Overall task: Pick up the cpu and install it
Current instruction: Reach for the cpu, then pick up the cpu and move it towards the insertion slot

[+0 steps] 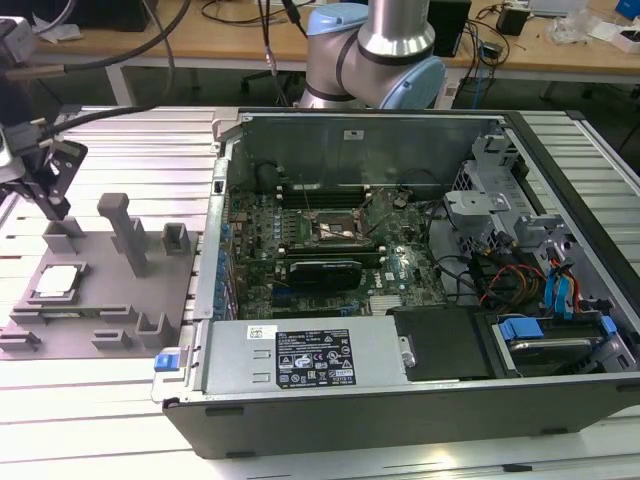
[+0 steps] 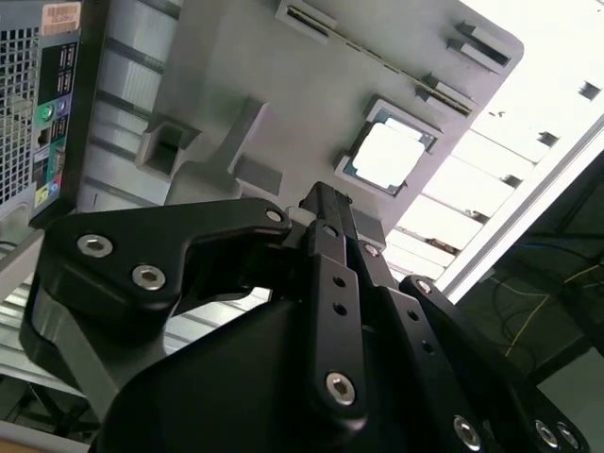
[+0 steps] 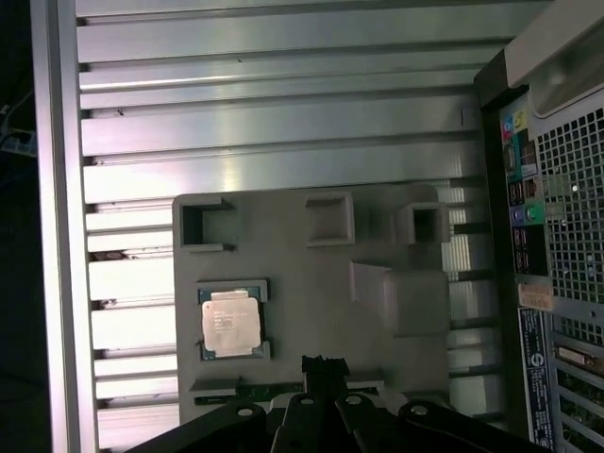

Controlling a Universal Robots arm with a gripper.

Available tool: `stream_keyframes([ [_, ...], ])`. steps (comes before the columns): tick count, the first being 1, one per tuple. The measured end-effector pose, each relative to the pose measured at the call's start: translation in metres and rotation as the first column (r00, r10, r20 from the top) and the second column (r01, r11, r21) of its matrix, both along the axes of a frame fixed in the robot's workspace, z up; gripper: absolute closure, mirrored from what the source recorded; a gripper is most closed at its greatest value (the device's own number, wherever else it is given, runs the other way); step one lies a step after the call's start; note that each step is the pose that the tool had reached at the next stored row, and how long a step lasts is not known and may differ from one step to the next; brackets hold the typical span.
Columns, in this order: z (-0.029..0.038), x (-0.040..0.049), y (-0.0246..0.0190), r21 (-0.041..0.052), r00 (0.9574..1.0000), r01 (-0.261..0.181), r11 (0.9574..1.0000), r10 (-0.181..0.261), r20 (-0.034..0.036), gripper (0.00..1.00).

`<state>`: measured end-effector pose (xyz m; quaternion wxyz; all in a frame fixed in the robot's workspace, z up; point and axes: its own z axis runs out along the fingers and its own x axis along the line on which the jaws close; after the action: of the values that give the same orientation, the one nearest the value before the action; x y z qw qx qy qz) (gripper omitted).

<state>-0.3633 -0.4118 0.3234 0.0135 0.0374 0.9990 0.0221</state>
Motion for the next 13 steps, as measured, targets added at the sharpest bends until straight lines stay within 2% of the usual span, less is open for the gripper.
stream_keyframes([
  [5,-0.01,-0.0017,0.0,0.0,1.0,0.0,1.0,0.0,0.0001,0.89],
  [13,-0.0103,-0.0018,0.0,0.0004,1.0,0.0,1.0,0.0,0.0,0.89],
])
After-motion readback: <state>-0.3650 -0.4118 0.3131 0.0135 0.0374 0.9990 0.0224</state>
